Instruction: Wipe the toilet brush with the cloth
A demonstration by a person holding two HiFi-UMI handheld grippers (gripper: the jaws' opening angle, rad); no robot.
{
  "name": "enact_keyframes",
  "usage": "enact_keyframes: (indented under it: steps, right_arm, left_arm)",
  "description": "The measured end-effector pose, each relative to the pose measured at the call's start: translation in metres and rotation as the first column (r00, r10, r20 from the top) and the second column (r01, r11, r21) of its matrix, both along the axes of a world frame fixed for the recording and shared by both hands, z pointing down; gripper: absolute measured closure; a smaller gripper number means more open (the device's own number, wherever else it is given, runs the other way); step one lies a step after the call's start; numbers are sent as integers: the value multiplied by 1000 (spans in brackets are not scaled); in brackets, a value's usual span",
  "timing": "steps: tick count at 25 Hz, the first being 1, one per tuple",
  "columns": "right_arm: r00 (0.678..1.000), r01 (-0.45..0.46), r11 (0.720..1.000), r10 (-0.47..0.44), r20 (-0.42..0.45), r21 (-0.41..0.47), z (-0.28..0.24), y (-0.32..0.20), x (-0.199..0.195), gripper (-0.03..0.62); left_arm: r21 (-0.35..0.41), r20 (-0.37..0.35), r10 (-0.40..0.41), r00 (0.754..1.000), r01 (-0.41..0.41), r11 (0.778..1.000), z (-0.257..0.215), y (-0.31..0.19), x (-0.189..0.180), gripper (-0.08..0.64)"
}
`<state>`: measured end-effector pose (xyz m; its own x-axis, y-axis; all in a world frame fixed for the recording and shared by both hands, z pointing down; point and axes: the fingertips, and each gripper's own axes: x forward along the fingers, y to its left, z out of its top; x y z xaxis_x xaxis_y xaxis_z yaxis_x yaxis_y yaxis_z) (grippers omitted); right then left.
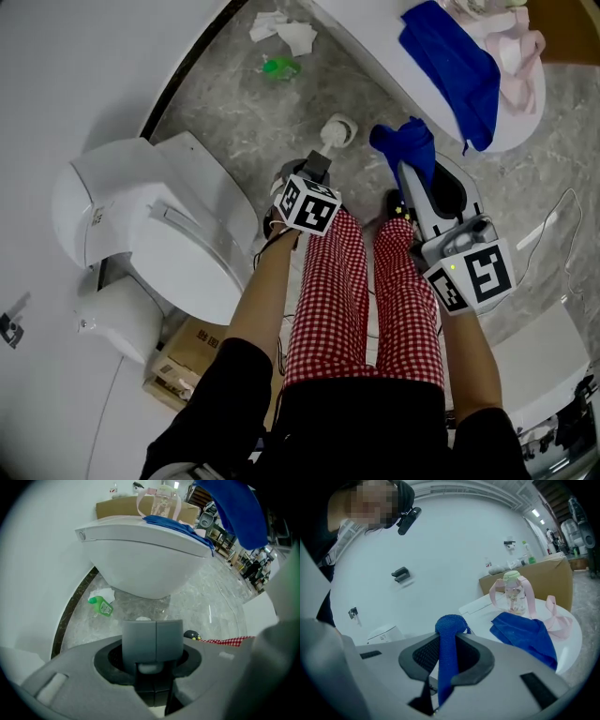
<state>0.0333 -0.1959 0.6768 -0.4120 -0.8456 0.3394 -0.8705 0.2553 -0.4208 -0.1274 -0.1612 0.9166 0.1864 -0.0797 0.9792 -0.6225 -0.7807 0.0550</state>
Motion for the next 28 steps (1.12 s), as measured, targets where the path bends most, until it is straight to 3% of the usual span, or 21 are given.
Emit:
enact_keyframes:
  steps: [7, 21, 28]
  right_arm:
    - [1000, 0, 1000, 0, 8, 10, -7, -2, -9, 528]
    - [999, 37, 999, -37, 14, 9, -13, -4, -35, 528]
    - [997, 74, 997, -75, 32, 18, -21, -6, -55, 528]
  left_arm:
    - [15, -27, -30, 999, 31, 999, -16, -1, -3, 397]
    - [39, -128, -161, 979, 167, 985, -49, -6, -12, 397]
    - [65, -139, -183, 973, 193, 979, -67, -5, -23, 397]
